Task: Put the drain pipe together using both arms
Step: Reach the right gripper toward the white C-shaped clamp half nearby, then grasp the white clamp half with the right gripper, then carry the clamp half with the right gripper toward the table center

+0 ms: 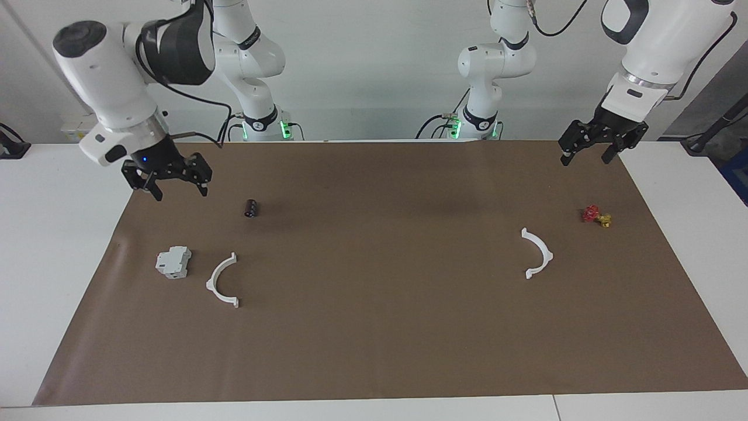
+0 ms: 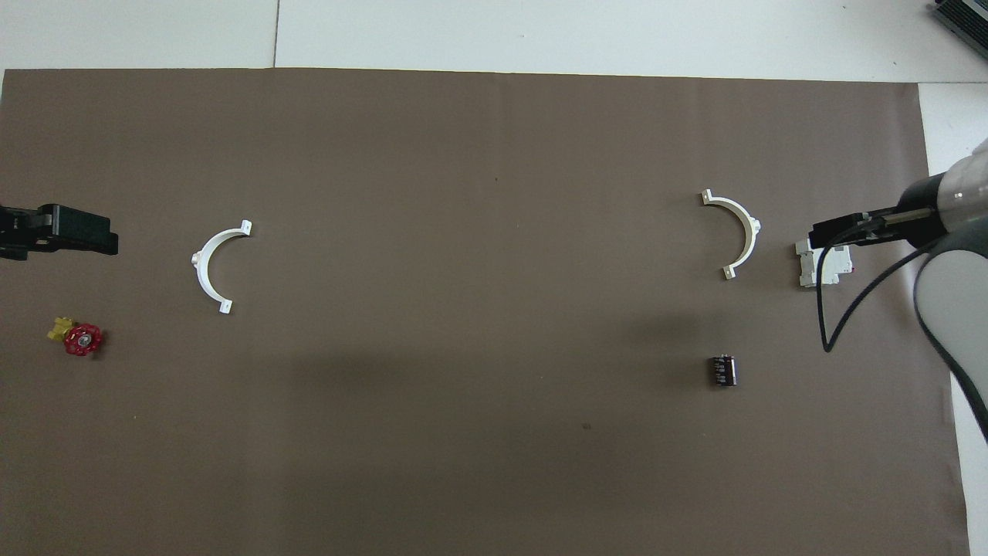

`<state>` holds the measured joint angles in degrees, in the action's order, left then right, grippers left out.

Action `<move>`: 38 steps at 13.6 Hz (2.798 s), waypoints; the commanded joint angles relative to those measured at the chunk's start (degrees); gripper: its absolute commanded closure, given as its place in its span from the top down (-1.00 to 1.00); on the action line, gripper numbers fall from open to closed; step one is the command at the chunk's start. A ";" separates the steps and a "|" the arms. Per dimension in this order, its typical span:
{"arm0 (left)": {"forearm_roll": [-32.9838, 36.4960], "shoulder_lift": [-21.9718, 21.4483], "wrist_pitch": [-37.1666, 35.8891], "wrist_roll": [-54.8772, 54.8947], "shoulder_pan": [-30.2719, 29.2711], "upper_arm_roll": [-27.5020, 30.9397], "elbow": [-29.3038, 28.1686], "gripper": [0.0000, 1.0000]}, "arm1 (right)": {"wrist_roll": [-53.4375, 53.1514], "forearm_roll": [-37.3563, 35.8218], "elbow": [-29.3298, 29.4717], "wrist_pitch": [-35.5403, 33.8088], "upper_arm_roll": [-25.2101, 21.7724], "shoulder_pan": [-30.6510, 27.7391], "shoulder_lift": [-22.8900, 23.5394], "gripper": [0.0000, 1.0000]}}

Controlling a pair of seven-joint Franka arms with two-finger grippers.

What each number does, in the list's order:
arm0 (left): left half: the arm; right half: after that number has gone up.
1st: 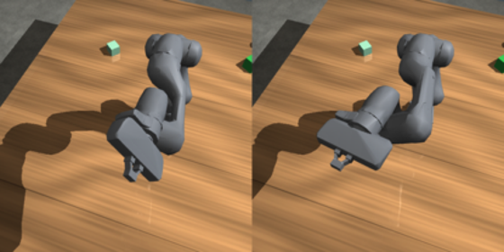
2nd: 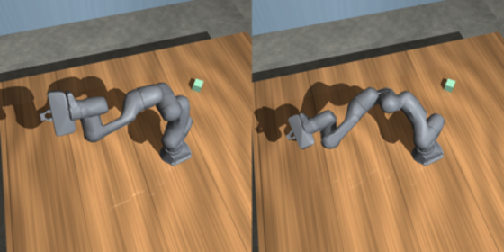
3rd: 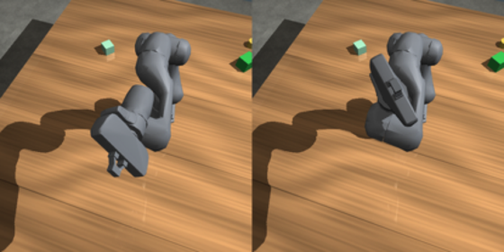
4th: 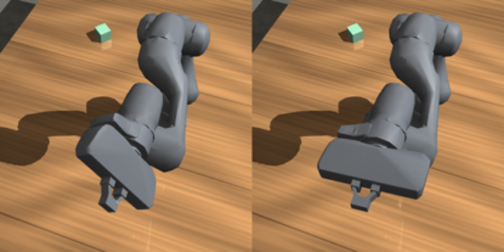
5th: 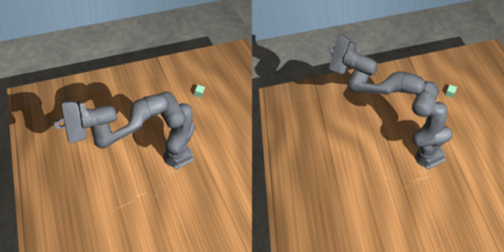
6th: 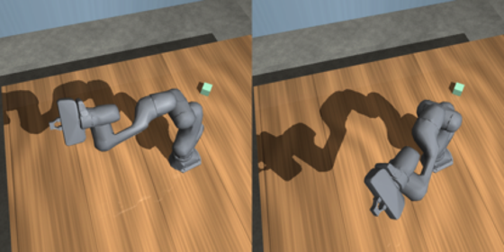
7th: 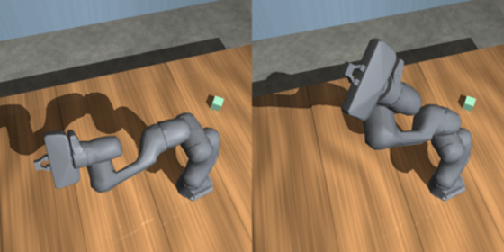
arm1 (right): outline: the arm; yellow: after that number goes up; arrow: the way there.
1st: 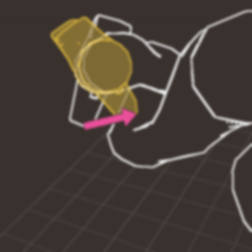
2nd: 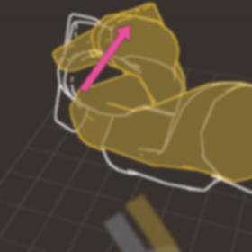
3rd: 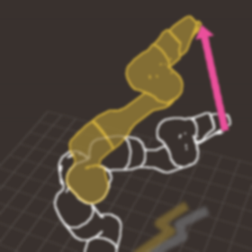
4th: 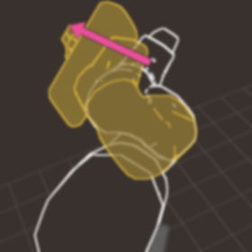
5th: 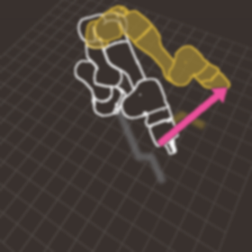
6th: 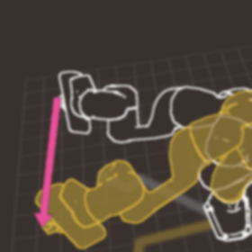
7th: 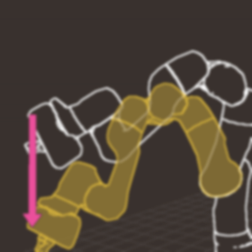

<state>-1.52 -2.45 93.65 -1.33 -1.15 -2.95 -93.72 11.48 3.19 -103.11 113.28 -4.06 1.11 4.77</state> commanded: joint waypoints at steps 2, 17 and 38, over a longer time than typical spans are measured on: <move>0.03 -1.24 0.31 0.62 -0.08 0.14 -1.12 1.00 | 10.29 3.22 0.89 14.67 0.72 -0.58 12.52 1.00; 0.03 -1.24 0.31 0.62 -0.08 0.14 -1.12 1.00 | 26.50 3.77 -2.70 24.27 0.20 -1.72 21.69 0.25; 0.03 -1.24 0.31 0.80 0.00 0.05 -1.20 1.00 | -38.69 -3.19 7.66 10.98 0.72 27.44 20.80 -1.00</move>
<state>-1.52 -2.45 93.65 -1.31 -1.15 -2.96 -93.72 -20.79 1.01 -94.74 120.64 -3.24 25.66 25.28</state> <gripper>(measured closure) 0.000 0.793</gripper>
